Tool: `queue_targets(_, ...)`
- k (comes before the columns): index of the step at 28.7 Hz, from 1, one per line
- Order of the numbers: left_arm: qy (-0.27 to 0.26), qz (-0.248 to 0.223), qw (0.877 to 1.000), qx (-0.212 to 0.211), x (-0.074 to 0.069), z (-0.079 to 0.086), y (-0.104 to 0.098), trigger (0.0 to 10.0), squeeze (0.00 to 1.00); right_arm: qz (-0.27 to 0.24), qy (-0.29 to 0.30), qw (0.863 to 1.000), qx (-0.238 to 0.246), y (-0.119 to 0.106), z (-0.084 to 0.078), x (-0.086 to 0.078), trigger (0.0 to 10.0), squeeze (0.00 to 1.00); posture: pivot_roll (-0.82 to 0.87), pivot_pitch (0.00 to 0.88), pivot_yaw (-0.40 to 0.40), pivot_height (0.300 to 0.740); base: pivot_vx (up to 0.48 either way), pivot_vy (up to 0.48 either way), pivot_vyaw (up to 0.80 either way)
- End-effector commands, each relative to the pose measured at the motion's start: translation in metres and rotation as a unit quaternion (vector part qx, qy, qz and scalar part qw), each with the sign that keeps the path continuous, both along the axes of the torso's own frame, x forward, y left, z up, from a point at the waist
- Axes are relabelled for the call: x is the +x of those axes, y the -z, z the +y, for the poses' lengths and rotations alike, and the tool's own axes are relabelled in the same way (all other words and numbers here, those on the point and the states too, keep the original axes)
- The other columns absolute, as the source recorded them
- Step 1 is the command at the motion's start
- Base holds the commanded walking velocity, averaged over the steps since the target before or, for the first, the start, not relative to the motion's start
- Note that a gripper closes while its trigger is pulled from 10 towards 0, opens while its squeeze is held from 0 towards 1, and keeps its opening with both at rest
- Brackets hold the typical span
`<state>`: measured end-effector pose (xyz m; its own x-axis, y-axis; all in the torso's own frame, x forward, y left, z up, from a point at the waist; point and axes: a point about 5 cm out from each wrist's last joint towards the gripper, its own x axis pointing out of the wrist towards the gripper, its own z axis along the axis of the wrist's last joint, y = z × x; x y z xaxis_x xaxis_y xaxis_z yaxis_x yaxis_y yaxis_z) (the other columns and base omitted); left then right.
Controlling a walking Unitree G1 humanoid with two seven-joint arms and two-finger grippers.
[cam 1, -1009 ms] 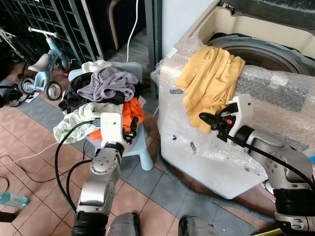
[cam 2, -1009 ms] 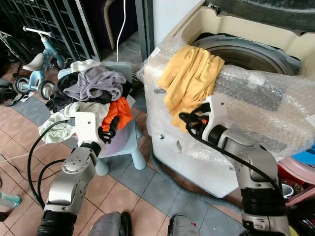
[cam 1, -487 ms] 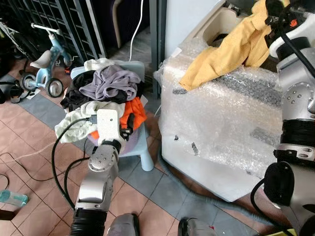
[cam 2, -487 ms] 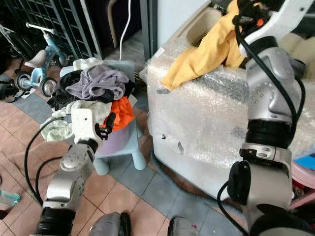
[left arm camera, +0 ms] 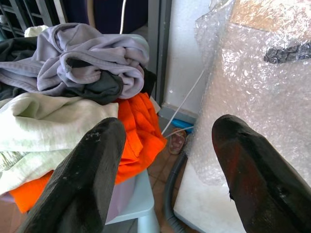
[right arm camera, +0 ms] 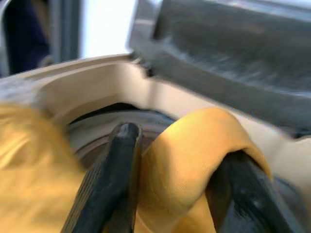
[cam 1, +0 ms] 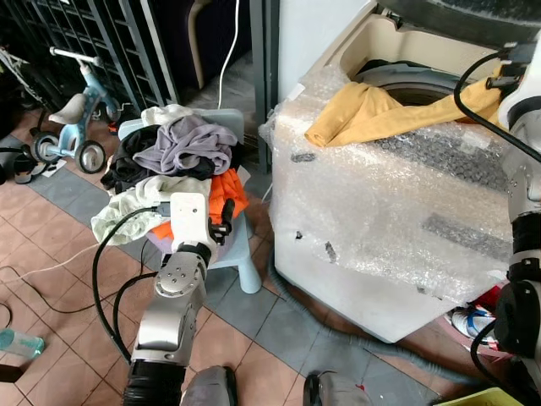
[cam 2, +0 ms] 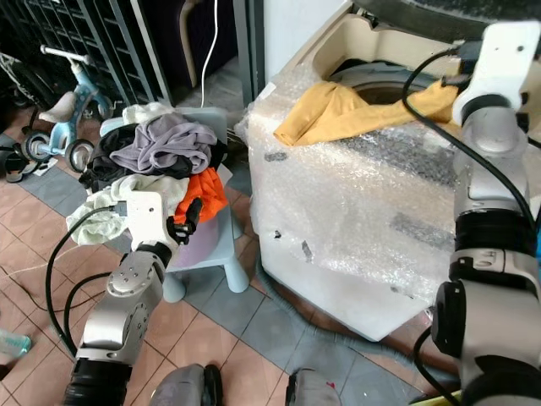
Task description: Clothes washing
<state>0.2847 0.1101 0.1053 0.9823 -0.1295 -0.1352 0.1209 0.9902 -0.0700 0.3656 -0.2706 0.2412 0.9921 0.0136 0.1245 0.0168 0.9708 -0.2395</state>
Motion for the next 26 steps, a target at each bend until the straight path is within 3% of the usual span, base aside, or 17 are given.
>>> queue_targets(1,-0.001,0.006,1.000,0.006,-0.001,0.002,0.003,10.0,0.00,0.000,-0.069,0.998,0.014,-0.002,0.012,-0.005,10.0,1.00,-0.06,0.082,0.045,0.740,0.000,0.000,0.00)
queue_targets(3,-0.001,0.008,1.000,0.007,-0.001,0.003,0.003,10.0,0.00,-0.019,-0.132,0.990,0.054,-0.013,0.018,-0.014,10.0,1.00,-0.06,0.081,0.049,0.740,0.000,0.000,0.00)
queue_targets(7,0.002,0.007,1.000,0.008,0.000,0.003,0.002,10.0,0.00,-0.020,-0.217,0.973,0.070,-0.019,0.030,-0.023,10.0,1.00,-0.06,0.080,0.053,0.740,0.000,0.000,0.00)
queue_targets(8,0.004,0.006,1.000,0.008,0.001,0.002,0.001,10.0,0.00,-0.018,-0.255,0.964,0.078,-0.019,0.040,-0.026,10.0,1.00,-0.06,0.079,0.054,0.740,0.000,0.000,0.00)
queue_targets(10,0.004,0.006,1.000,0.008,0.002,0.002,0.001,10.0,0.00,-0.016,-0.268,0.960,0.081,-0.019,0.044,-0.027,10.0,1.00,-0.06,0.079,0.054,0.740,0.000,0.000,0.00)
queue_targets(11,0.005,0.005,1.000,0.008,0.002,0.001,0.001,10.0,0.00,-0.014,-0.305,0.949,0.084,-0.018,0.057,-0.031,10.0,1.00,-0.06,0.078,0.054,0.740,0.000,0.000,0.00)
queue_targets(13,0.005,0.005,1.000,0.008,0.002,0.001,0.001,10.0,0.00,-0.013,-0.319,0.944,0.086,-0.017,0.064,-0.032,10.0,1.00,-0.06,0.077,0.055,0.740,0.000,0.000,0.00)
queue_targets(14,0.005,0.005,1.000,0.007,0.001,0.001,0.001,10.0,0.00,-0.005,-0.347,0.933,0.091,-0.013,0.079,-0.033,10.0,1.00,-0.06,0.076,0.055,0.740,0.000,0.000,0.00)
queue_targets(18,0.005,0.006,1.000,0.007,0.000,0.001,0.002,10.0,0.00,0.008,-0.370,0.924,0.096,-0.008,0.092,-0.033,10.0,1.00,-0.06,0.075,0.056,0.740,0.000,0.000,0.00)
queue_targets(19,0.006,0.006,1.000,0.007,0.001,0.000,0.002,10.0,0.00,0.033,-0.376,0.924,0.063,0.003,0.109,-0.028,10.0,1.00,-0.05,0.074,0.054,0.740,0.000,0.000,0.00)
queue_targets(26,0.004,0.005,1.000,0.007,0.002,0.000,0.001,10.0,0.00,0.088,-0.371,0.924,-0.006,0.029,0.136,-0.018,10.0,1.00,-0.05,0.071,0.046,0.740,0.000,0.000,0.00)
